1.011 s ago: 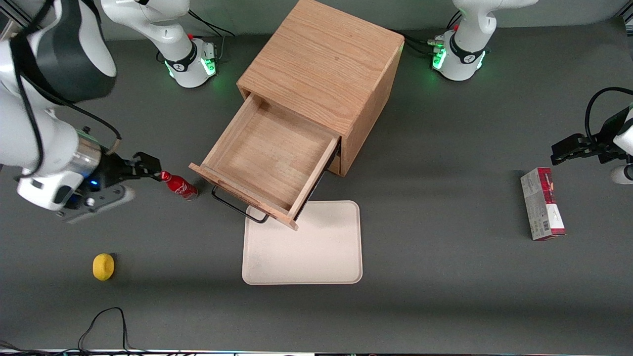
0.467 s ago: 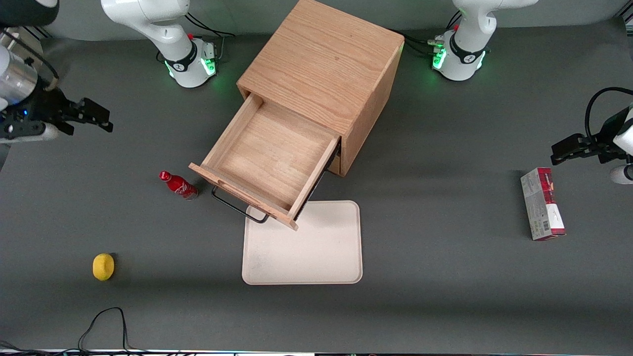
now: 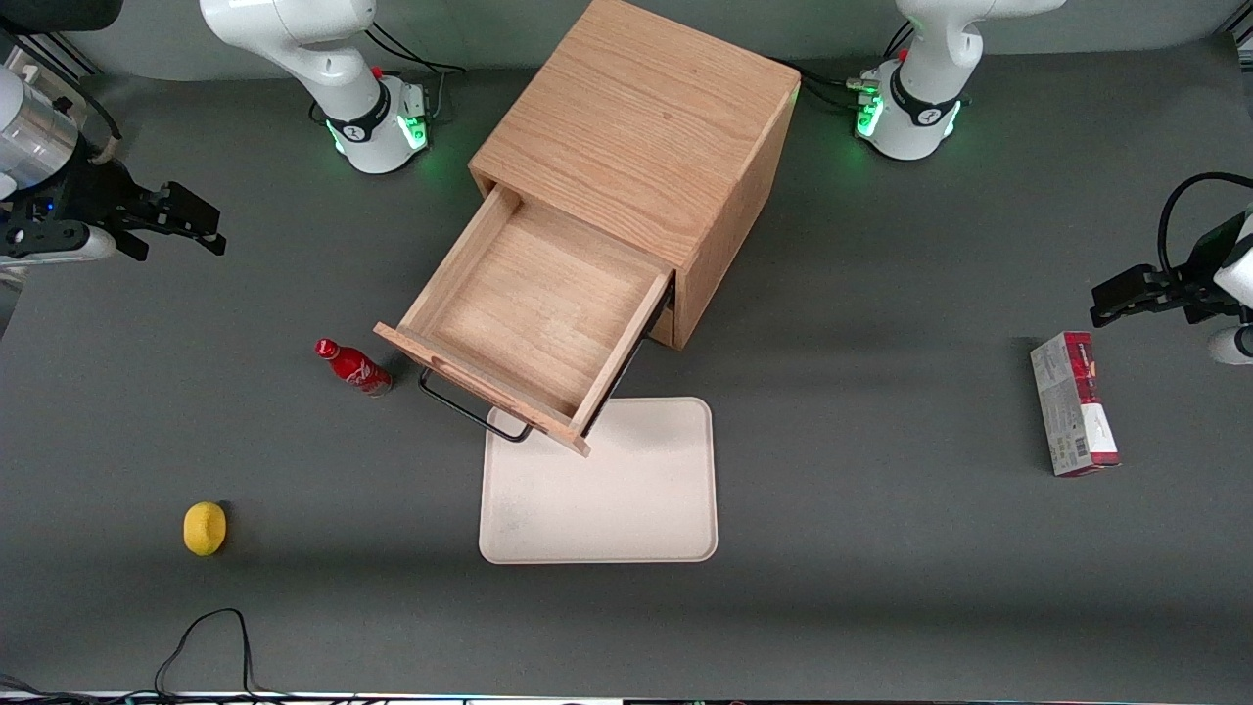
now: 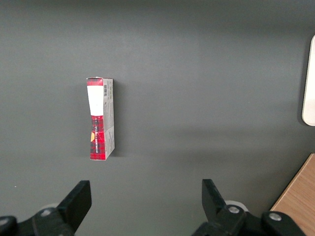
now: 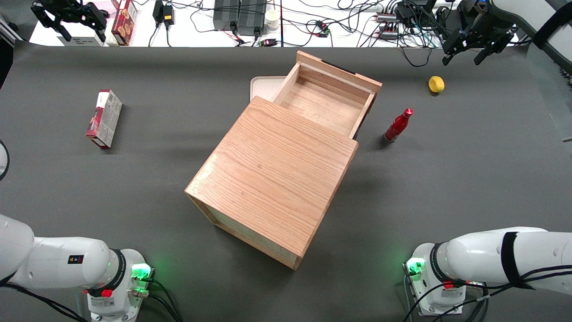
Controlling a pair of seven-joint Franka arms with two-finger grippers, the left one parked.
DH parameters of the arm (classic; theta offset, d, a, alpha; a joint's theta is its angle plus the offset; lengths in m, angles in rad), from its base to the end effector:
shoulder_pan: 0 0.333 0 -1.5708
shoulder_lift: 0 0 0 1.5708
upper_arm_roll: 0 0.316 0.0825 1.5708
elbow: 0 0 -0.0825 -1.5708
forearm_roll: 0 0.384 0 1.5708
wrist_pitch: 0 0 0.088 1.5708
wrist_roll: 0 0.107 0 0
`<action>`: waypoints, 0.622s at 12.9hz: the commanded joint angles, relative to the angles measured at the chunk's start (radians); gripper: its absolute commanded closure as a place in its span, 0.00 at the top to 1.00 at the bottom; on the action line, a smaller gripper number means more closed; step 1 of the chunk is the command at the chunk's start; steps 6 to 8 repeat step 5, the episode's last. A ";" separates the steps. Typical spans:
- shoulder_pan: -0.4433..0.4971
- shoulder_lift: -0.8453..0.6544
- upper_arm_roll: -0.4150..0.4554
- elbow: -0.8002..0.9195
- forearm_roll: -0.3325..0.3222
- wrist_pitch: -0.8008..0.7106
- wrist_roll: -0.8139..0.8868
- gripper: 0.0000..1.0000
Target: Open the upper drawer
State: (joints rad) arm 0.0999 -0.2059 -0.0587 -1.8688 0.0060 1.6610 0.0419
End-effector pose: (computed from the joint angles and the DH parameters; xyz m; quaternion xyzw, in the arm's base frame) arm 0.4937 0.0184 0.5987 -1.0000 0.0000 0.0015 0.0089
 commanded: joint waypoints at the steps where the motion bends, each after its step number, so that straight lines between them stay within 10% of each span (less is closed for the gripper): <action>1: 0.011 0.025 0.002 0.026 0.011 0.002 0.139 1.00; 8: 0.012 0.019 0.002 0.023 0.009 -0.012 0.139 1.00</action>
